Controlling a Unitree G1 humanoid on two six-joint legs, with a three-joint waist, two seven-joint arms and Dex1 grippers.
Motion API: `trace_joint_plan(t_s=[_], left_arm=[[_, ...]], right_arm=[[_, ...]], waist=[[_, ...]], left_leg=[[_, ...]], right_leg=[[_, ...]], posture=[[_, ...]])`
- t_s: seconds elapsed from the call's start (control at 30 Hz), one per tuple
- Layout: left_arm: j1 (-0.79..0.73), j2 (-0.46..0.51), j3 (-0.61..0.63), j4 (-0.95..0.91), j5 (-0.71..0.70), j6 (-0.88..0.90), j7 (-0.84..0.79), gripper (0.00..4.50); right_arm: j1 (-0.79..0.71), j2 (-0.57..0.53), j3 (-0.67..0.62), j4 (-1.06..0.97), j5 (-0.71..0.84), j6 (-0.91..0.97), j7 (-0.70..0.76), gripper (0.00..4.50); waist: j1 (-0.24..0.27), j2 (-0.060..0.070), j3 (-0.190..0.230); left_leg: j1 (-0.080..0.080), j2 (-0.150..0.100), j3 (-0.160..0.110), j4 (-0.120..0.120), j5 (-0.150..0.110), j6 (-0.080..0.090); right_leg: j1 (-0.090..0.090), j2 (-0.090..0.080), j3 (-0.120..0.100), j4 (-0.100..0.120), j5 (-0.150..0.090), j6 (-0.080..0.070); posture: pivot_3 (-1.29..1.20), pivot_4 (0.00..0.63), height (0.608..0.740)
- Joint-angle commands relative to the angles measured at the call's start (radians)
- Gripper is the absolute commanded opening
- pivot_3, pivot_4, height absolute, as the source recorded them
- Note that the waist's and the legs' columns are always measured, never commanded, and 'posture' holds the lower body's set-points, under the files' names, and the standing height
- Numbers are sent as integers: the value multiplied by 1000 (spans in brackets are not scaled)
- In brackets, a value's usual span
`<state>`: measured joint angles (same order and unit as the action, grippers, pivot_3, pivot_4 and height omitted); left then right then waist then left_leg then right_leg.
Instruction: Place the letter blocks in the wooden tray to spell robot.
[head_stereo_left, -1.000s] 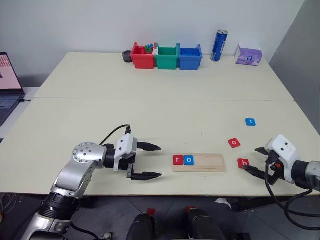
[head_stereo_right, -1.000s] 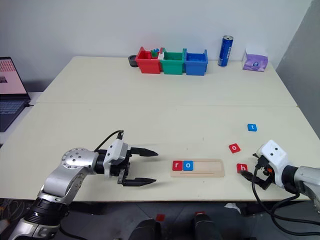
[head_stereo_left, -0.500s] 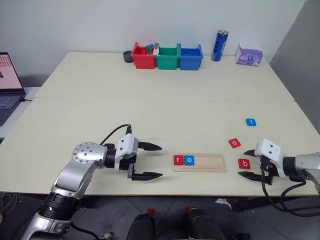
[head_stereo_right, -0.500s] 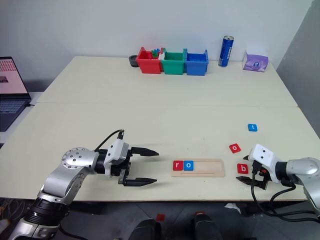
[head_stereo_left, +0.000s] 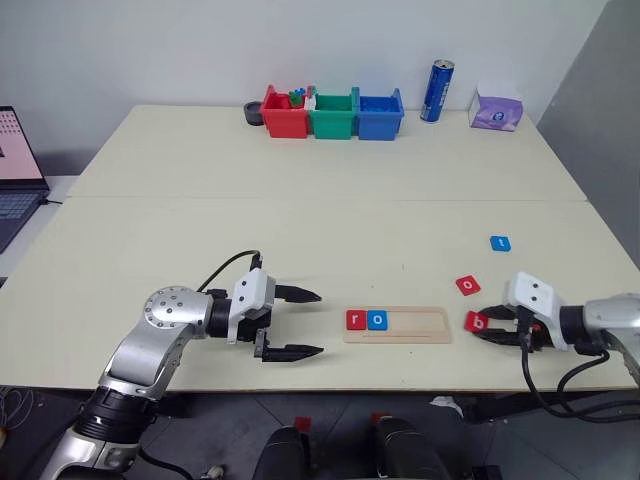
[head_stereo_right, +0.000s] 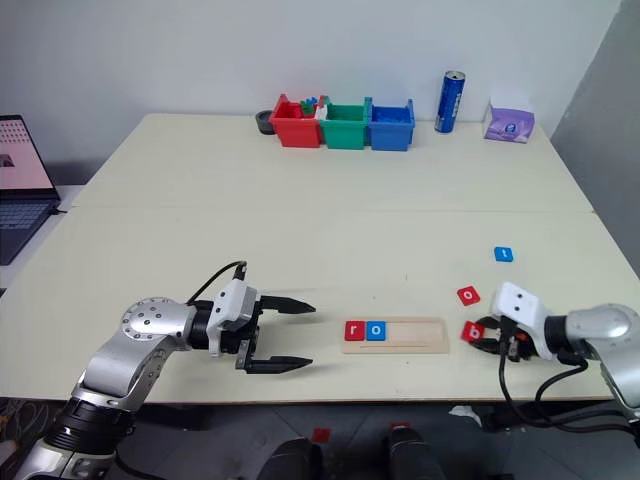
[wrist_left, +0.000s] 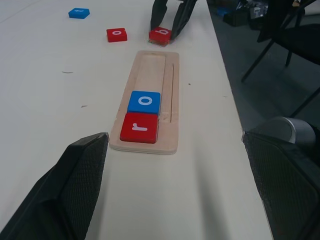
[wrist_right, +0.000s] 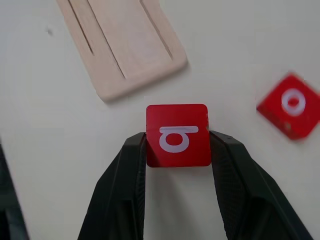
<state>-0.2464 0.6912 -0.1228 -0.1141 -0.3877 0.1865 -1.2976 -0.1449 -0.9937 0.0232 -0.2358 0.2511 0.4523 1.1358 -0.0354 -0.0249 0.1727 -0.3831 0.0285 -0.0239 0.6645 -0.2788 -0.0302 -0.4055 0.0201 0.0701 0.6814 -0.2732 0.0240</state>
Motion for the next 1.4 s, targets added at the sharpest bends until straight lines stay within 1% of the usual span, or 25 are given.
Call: trace_joint_plan(t_s=[0.03,0.23,0.37,0.53,1.0,1.33,1.4], left_arm=[[-7,23,17,-23,10,-13,5,4500],[-20,27,15,-37,12,4,14,4500],[-25,25,6,-45,17,6,22,4500],[-25,21,2,-49,16,6,30,4500],[-7,18,6,-40,19,-22,30,4500],[20,12,10,57,37,-125,0,4500],[26,8,9,80,43,-151,-6,4500]], right_arm=[[-63,16,54,-113,14,47,8,1454],[-190,65,223,-156,-61,109,-11,1454],[-258,108,296,-124,-101,134,-17,1454],[-303,132,348,-89,-136,136,-8,1454],[-355,159,373,-25,-163,109,21,1454],[-365,168,387,-15,-176,88,36,1454],[-367,171,386,-15,-177,84,36,2184]], waist=[[1,0,0],[4,0,0],[5,-1,1],[5,-1,1],[4,-1,1],[4,-1,1],[4,-1,1]], left_leg=[[0,0,0,0,0,0],[-1,0,0,0,0,0],[-1,0,0,0,0,0],[-2,0,0,0,0,0],[-1,0,0,0,0,0],[-1,0,0,0,0,0],[-1,0,0,0,0,0]], right_leg=[[0,0,-1,0,0,0],[0,-2,-1,-1,0,0],[0,-3,-1,-1,0,0],[0,-3,-2,-1,1,-1],[0,-3,-2,0,1,-2],[0,-3,-2,0,3,-4],[-1,-3,-2,0,3,-5]], posture=[[0,150,740],[0,150,740],[0,150,740],[0,150,740],[0,150,740],[0,150,740],[0,150,740]])
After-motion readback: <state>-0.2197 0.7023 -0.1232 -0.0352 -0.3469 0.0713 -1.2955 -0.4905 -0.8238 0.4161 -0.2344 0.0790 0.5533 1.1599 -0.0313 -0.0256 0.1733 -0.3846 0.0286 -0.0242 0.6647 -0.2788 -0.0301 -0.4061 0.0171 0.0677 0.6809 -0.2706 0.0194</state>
